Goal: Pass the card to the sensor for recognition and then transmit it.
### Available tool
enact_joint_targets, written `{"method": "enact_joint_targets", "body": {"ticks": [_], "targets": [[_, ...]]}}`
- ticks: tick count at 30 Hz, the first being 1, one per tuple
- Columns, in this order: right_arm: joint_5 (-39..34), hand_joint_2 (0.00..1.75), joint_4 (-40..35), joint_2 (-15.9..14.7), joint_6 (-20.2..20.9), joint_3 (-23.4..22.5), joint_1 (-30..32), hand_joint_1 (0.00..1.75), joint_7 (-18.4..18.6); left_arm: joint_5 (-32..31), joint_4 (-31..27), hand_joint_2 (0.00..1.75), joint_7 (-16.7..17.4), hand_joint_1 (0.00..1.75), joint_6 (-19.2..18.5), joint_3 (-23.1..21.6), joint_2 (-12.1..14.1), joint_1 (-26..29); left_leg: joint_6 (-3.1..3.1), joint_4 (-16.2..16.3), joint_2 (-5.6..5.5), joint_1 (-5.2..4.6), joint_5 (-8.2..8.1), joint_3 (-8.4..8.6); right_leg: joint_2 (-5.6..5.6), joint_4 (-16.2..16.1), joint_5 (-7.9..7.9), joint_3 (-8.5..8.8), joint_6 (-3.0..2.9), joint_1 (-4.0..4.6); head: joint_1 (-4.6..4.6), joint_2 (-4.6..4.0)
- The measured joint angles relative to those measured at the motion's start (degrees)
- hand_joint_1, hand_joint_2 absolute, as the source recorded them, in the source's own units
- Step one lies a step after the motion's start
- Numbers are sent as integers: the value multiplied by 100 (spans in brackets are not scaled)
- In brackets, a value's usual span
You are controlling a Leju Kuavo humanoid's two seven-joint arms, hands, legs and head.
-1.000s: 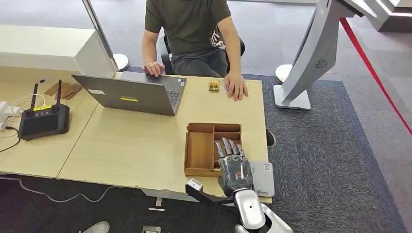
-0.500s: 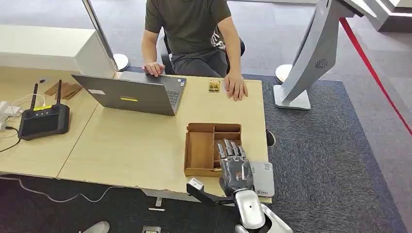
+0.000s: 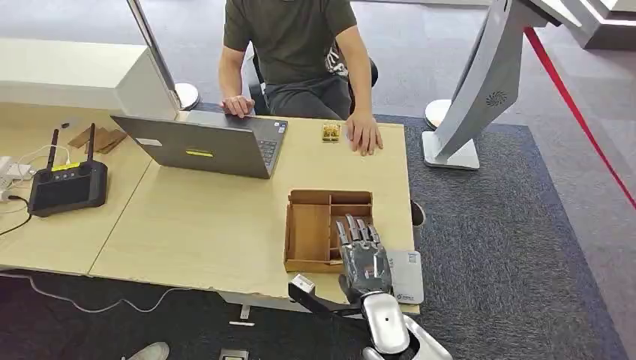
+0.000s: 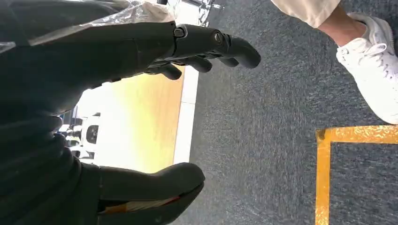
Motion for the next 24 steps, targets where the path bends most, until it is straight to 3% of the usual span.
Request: {"method": "enact_joint_targets", "body": {"ticks": [24], "targets": [[-321,175,225,37,103,-11,-73,0,-61,-63,0,175,0,0,13,0,-7,-1,0,0,0,0,0,0,0,0,0,0,0,0,0,0]]}}
